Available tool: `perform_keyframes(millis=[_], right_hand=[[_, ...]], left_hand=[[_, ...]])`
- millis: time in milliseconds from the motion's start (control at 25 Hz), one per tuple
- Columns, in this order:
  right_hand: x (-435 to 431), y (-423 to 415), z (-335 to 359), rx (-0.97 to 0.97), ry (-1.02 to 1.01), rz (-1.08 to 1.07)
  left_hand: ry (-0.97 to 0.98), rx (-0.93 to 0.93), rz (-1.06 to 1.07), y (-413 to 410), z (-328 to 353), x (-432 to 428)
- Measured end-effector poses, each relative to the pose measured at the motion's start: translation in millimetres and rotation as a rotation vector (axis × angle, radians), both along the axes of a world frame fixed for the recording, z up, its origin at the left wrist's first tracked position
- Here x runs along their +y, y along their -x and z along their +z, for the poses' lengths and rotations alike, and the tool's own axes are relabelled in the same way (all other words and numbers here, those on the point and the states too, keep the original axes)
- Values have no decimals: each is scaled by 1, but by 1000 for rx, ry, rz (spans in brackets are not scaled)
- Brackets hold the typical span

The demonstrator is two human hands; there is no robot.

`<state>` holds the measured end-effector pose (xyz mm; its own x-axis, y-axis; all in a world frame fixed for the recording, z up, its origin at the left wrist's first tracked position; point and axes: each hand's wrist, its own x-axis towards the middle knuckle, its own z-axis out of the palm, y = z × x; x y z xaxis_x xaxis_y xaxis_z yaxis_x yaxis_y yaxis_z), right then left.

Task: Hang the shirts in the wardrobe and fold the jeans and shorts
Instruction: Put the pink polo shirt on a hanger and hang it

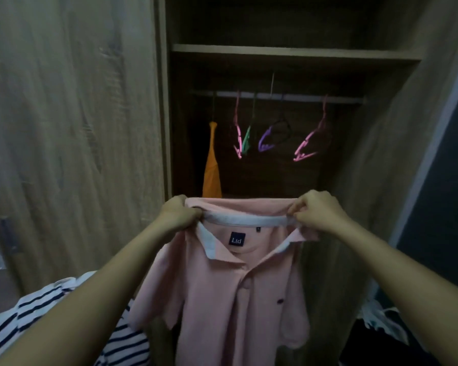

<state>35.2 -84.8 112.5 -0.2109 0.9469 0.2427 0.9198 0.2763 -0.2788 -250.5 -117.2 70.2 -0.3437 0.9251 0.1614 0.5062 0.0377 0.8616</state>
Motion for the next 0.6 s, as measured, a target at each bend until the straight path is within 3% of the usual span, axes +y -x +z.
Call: perform_keyframes(millis=[120,240,400,440,560,600], right_hand=[[3,-16,-6,95,-47,-4],[15,-37,-21,104,18,-60],[31,-60,-33,-2,-41,-194],[31,-61,-35,21,-79,-211],[39,-62,-39,79,-56,-270],[42,-64,-39,95,-2,-273]], left_hand=[[-55,23,-47,-16,1,12],[105,144,-163,-23,-5,18],[317,-175,-406,-11,1,28],[318,-143,-394,-13,2,30],[182,332,-156,-33,-1,37],[124,368,-103,-39,-4,42]])
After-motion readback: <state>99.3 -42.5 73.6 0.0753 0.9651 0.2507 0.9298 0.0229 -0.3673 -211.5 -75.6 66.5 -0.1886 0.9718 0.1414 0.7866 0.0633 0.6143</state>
